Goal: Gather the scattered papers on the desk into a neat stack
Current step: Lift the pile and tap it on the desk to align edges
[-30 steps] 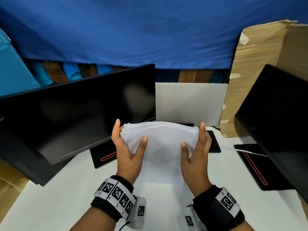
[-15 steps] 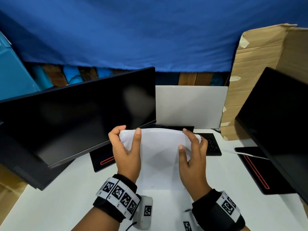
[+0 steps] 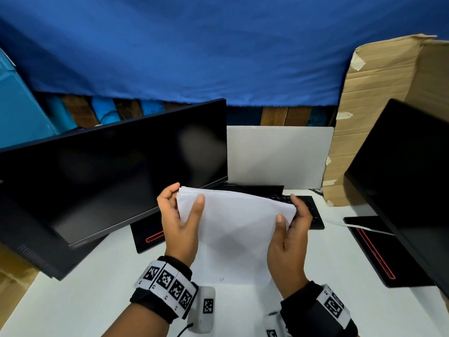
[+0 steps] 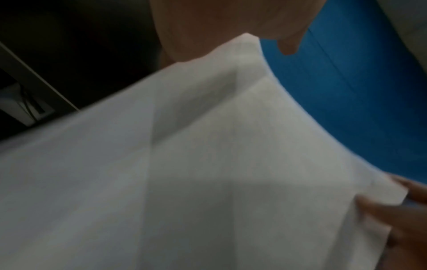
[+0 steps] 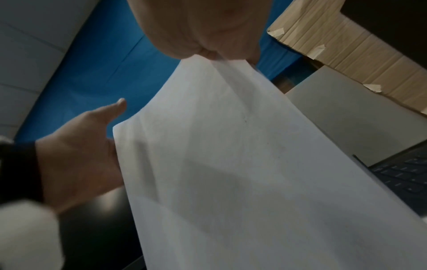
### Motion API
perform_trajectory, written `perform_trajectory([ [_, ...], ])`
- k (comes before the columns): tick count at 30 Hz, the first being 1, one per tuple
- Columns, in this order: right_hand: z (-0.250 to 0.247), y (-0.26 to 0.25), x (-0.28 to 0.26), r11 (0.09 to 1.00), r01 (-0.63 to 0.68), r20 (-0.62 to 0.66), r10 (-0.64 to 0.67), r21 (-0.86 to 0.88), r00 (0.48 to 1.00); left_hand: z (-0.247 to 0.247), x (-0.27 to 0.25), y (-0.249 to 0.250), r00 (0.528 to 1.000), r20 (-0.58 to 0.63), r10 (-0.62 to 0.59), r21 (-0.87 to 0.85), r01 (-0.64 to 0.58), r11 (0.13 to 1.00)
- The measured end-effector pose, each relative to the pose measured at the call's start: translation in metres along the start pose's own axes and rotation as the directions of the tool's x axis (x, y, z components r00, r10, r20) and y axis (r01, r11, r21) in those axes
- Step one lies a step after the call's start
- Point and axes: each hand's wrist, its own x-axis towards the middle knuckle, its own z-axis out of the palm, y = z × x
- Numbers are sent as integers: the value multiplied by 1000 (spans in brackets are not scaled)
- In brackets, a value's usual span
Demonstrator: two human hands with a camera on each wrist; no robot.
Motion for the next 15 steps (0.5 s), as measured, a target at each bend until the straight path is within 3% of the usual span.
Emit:
perform_trajectory([
  [2, -1, 3, 1, 996, -59, -31, 62, 66, 998, -10, -7, -14, 992, 76, -100, -8, 101, 995],
  [5, -1, 3, 3, 996, -85, -46, 86, 40, 995, -17, -14, -29, 970, 93, -223, 10, 223, 975],
  [9, -4, 3, 6, 997, -59, -36, 61, 45, 998, -14, -10, -25, 976, 97, -196, 29, 194, 980],
  [13, -15, 23, 1, 991, -136, 136, 136, -9, 981, -17, -5, -23, 980, 98, -176, 61, 170, 984],
  [15, -18, 39, -5, 961, -274, 262, 277, -50, 925, -18, -6, -28, 973, 104, -208, 105, 197, 975],
])
